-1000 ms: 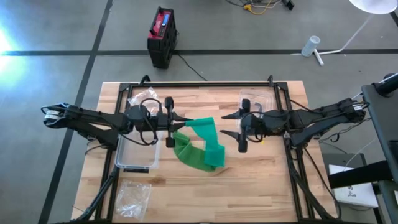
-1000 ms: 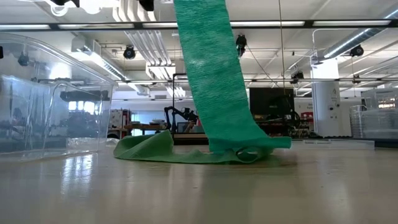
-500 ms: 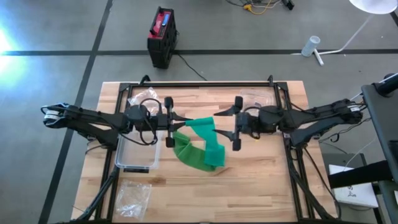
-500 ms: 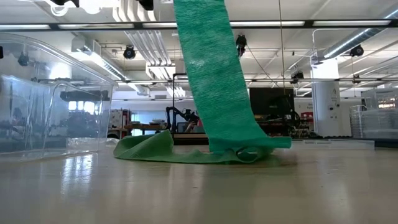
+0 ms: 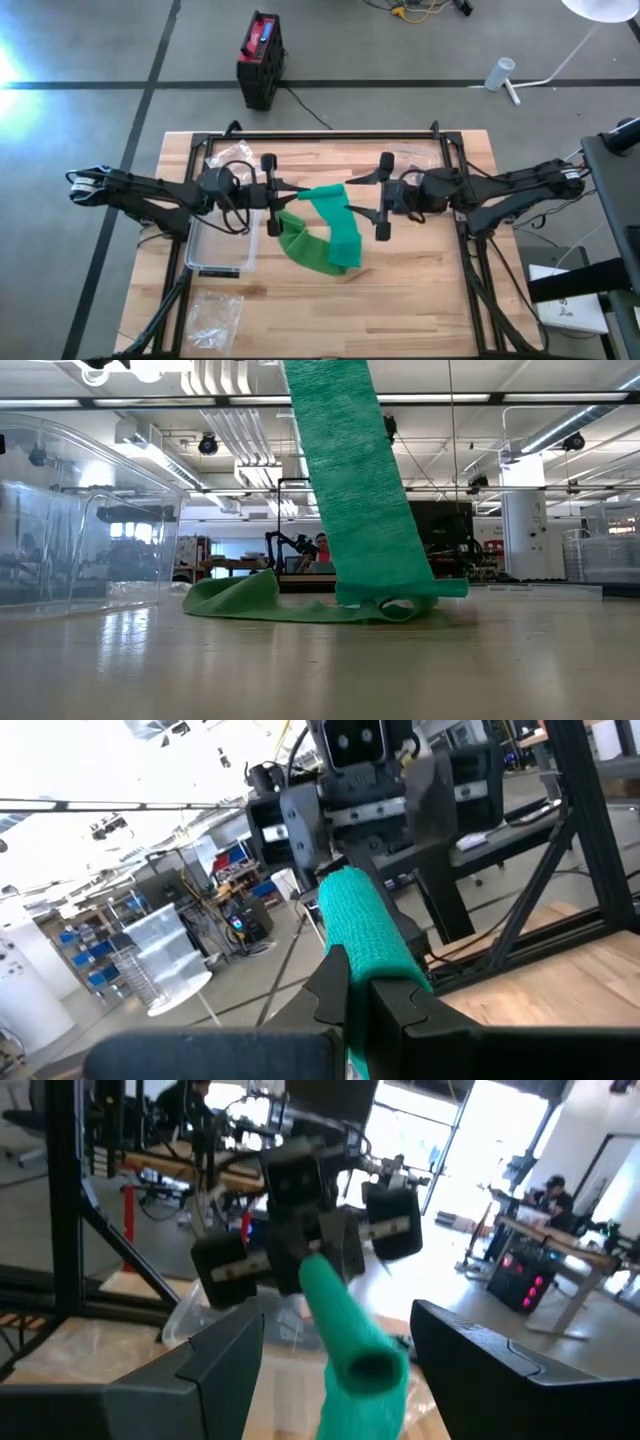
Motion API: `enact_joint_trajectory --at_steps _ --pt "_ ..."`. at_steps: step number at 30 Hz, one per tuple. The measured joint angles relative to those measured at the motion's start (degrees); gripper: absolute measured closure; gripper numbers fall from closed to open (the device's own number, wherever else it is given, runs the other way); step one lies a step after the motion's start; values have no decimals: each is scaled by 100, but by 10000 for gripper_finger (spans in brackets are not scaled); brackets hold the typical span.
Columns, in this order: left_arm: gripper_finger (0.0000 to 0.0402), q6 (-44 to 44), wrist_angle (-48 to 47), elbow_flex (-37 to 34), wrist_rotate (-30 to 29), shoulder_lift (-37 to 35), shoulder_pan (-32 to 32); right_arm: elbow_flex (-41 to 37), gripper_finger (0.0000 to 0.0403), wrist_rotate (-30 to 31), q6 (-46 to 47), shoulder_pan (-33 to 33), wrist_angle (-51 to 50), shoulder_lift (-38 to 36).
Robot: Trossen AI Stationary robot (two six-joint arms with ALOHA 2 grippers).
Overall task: Roll bandage
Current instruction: Roll the light green bandage
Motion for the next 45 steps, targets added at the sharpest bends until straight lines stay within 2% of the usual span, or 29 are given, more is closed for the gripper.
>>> enact_joint_trajectory --at_steps 4,10,13,19,22,28,35,39,41,45 --pt "401 -10 7 0 0 2 -4 -199 170 -248 -99 0 275 -165" --pt "401 -56 33 0 0 2 -4 -1333 189 -214 -55 -44 1137 -844" --pt "401 -166 -8 0 0 2 -4 -1742 190 -183 28 -40 1259 -1093" --pt "401 -467 -202 0 1 4 -4 -2123 188 704 381 224 1266 -1296" --pt "401 -470 -169 0 2 7 -4 -2224 196 1021 542 475 1265 -1308" --pt "398 -735 -215 0 9 7 -24 -2295 212 973 1098 919 1279 -1217" --pt "400 -765 -277 0 27 7 -94 -2050 212 999 924 887 1894 -1010" --pt "398 -733 -301 0 28 2 -92 -1990 203 992 961 887 1875 -750" --pt "399 -789 -308 0 28 -4 -92 -1985 197 915 995 902 1854 -621" --pt "400 -827 -365 0 47 -89 -92 -1982 193 232 958 903 1866 -490"
